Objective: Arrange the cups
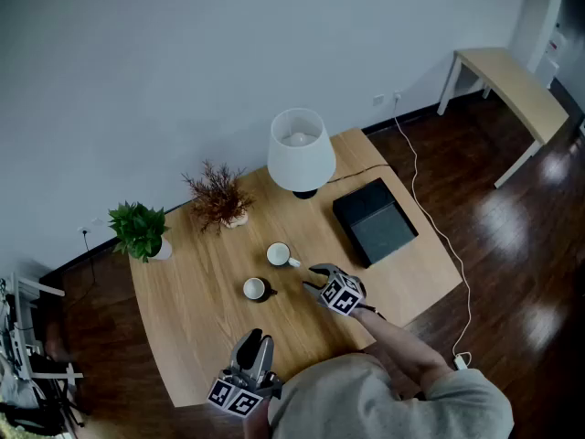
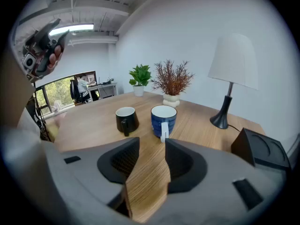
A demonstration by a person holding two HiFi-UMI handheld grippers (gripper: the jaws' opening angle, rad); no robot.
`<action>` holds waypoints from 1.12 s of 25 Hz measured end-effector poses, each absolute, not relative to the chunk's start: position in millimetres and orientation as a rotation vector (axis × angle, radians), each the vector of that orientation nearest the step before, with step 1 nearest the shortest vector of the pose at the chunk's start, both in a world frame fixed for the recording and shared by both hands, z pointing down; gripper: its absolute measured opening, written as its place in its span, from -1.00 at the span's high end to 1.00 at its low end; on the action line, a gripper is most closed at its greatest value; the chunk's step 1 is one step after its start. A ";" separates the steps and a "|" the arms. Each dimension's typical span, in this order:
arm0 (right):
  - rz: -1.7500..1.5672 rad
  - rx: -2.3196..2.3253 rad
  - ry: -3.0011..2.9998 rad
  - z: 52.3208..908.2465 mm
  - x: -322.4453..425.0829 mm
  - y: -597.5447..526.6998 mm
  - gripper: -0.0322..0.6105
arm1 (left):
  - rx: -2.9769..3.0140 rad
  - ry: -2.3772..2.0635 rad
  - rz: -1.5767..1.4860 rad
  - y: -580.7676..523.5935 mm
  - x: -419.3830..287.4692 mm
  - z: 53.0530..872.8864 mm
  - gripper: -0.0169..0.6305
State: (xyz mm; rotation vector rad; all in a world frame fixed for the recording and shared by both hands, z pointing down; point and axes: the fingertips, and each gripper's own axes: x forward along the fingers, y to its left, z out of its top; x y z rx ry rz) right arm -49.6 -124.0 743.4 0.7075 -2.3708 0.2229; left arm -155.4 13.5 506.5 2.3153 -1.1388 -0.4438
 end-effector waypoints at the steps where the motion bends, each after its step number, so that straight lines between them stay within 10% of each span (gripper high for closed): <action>1: 0.221 0.708 -2.357 747.7 -50.1 -129.2 0.38 | 2.309 -1.138 -0.444 12.8 -154.5 508.2 0.57; 28: 0.380 0.803 -2.315 768.7 -61.7 -178.7 0.67 | 2.263 -1.097 -0.497 9.0 -150.2 509.2 0.57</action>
